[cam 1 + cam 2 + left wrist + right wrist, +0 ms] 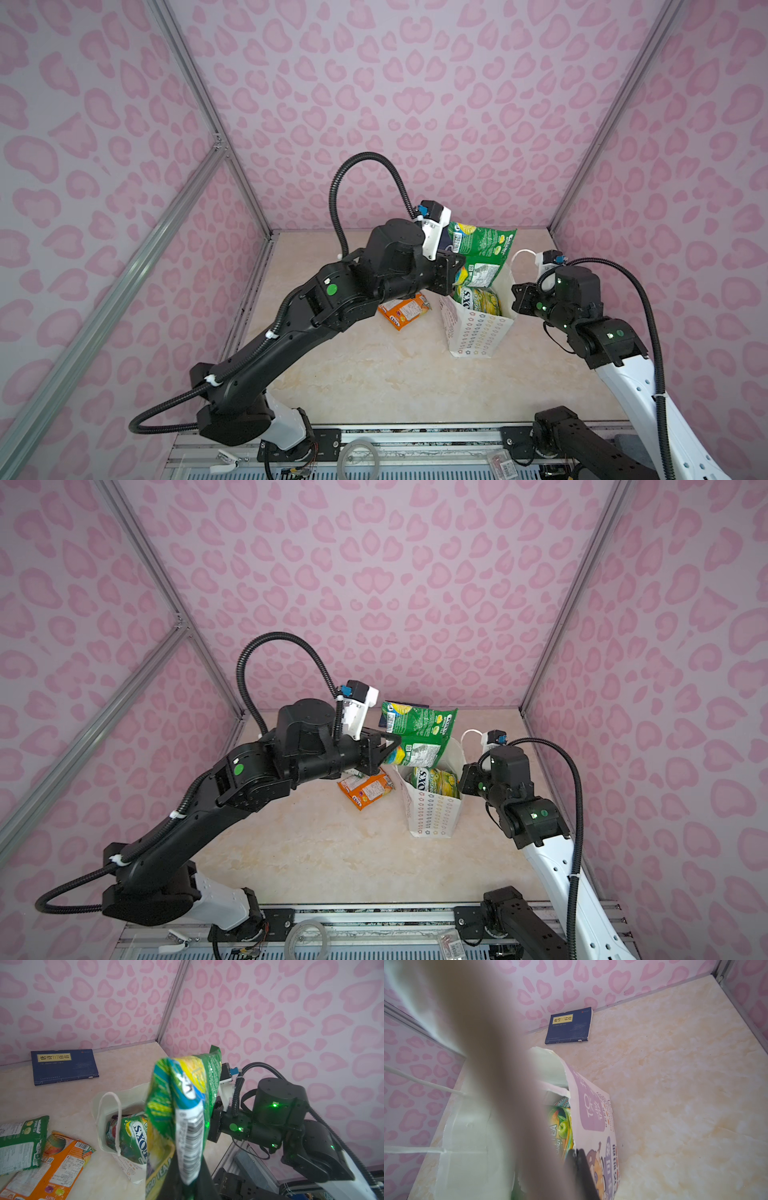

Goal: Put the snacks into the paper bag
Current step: 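Lower the green packet into the bag held by the right gripper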

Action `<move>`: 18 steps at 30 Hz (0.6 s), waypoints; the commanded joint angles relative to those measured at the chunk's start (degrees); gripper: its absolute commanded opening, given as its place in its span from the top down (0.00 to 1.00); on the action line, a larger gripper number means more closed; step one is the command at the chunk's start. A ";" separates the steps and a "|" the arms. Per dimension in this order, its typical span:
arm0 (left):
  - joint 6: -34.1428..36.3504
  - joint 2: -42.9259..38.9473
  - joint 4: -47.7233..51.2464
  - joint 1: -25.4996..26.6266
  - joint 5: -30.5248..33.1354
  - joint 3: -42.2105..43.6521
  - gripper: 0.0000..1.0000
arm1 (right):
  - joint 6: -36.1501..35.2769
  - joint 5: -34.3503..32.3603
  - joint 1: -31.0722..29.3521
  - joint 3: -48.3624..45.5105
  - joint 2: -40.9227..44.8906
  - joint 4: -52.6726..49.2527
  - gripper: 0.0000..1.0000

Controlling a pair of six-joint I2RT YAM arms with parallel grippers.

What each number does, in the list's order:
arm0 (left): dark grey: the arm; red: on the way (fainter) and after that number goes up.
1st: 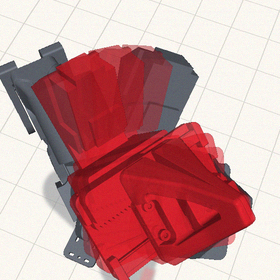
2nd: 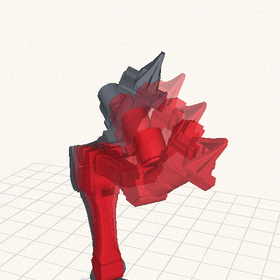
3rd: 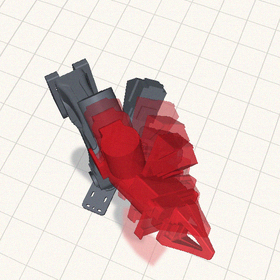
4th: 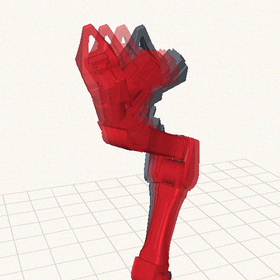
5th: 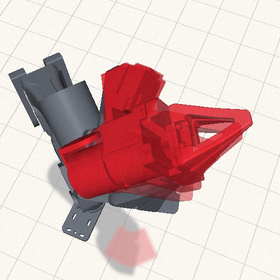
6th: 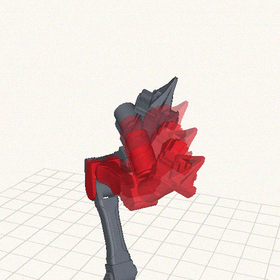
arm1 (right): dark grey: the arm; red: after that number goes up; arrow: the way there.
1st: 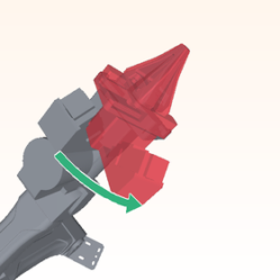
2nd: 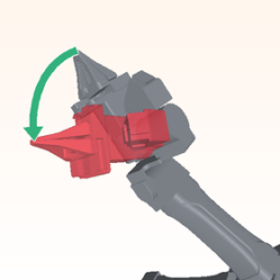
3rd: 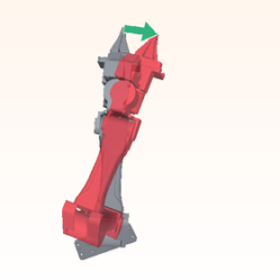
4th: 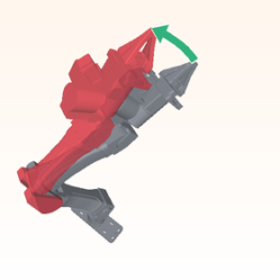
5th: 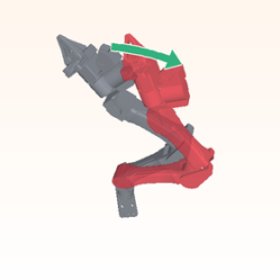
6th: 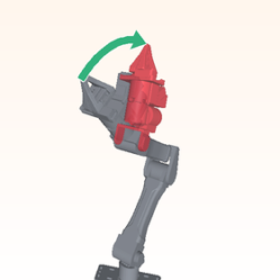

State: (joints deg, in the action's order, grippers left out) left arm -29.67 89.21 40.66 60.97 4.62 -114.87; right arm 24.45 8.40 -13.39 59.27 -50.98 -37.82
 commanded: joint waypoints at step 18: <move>2.46 22.17 12.50 1.43 9.89 -12.75 0.97 | 0.05 -0.36 -0.05 -0.44 0.73 -0.14 1.00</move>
State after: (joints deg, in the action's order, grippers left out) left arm -27.38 109.86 51.53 62.37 13.45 -126.30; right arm 24.88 8.38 -13.39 58.72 -49.89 -38.61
